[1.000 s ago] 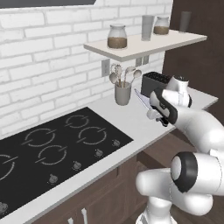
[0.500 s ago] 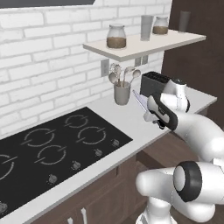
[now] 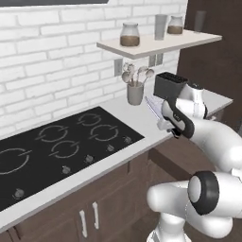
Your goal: Pick up the knife from the drawer and place it on the cutting board. Then place the meat from the plate to the cutting board.
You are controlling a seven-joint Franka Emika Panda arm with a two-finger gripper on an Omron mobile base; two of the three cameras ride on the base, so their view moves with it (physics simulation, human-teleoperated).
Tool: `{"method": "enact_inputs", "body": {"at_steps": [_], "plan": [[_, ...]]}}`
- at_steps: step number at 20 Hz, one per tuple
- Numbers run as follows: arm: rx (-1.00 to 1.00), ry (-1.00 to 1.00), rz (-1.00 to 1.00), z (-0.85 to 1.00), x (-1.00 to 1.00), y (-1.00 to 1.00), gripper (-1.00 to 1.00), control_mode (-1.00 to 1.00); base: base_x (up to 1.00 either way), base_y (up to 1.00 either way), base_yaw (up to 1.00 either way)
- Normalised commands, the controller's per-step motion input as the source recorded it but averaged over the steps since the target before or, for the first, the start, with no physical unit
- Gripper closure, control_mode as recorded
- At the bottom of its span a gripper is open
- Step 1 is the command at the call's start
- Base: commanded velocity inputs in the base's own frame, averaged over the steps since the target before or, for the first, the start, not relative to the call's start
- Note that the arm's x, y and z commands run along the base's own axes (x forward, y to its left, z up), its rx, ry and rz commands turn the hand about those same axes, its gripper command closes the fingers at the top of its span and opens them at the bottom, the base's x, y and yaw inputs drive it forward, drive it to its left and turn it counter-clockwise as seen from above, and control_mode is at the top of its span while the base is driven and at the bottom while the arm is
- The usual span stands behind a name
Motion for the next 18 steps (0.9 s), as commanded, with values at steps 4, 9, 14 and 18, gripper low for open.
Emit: {"method": "enact_inputs", "body": {"at_steps": [4, 9, 14, 18], "plan": [[0.00, 0.00, 0.00, 0.00, 0.00, 0.00, 1.00, 1.00, 0.00, 0.66, 0.44], [0.00, 0.00, 0.00, 0.00, 0.00, 0.00, 1.00, 1.00, 0.00, 0.72, 0.65], [0.00, 0.00, 0.00, 0.00, 0.00, 0.00, 1.00, 1.00, 0.02, 0.71, 0.75], [0.00, 0.00, 0.00, 0.00, 0.00, 0.00, 1.00, 1.00, 0.04, 0.65, 0.75]]}}
